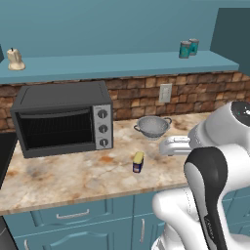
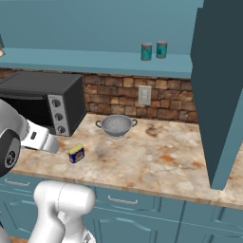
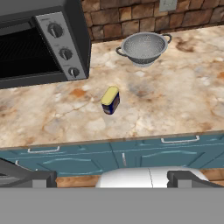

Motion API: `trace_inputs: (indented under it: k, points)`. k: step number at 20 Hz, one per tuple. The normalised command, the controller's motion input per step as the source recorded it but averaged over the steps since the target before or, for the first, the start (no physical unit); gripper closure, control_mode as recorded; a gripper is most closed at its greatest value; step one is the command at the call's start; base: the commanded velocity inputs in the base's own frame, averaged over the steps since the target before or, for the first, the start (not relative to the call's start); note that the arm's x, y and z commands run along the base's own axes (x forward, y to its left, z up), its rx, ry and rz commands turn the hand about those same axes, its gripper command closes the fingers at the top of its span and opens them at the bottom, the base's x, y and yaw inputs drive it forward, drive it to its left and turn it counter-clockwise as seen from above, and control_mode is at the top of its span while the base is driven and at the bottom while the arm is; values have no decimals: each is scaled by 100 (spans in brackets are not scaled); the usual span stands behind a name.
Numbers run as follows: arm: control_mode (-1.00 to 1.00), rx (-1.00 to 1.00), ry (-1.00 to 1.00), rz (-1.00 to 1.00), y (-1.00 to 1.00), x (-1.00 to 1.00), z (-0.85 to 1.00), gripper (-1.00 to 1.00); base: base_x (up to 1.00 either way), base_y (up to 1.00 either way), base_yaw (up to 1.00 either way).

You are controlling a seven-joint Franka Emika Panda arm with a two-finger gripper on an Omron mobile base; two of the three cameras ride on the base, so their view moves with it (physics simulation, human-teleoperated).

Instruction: Pick the cans from the counter and place them in their designated side in the cabinet.

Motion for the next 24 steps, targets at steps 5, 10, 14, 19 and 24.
trace_inputs:
  k: [5, 10, 14, 19, 24]
  points:
    - [-100, 0, 0, -1, 5, 7, -15, -100, 0, 0, 0]
    - [-100, 0, 0, -1, 6, 11, -12, -100, 0, 0, 0]
    - [-100, 0, -1, -1, 3, 12, -10, -100, 0, 0, 0]
    - [-100, 0, 0, -1, 1, 13, -9, -100, 0, 0, 0]
    - [-100, 0, 0, 0, 0, 12, -10, -100, 0, 0, 0]
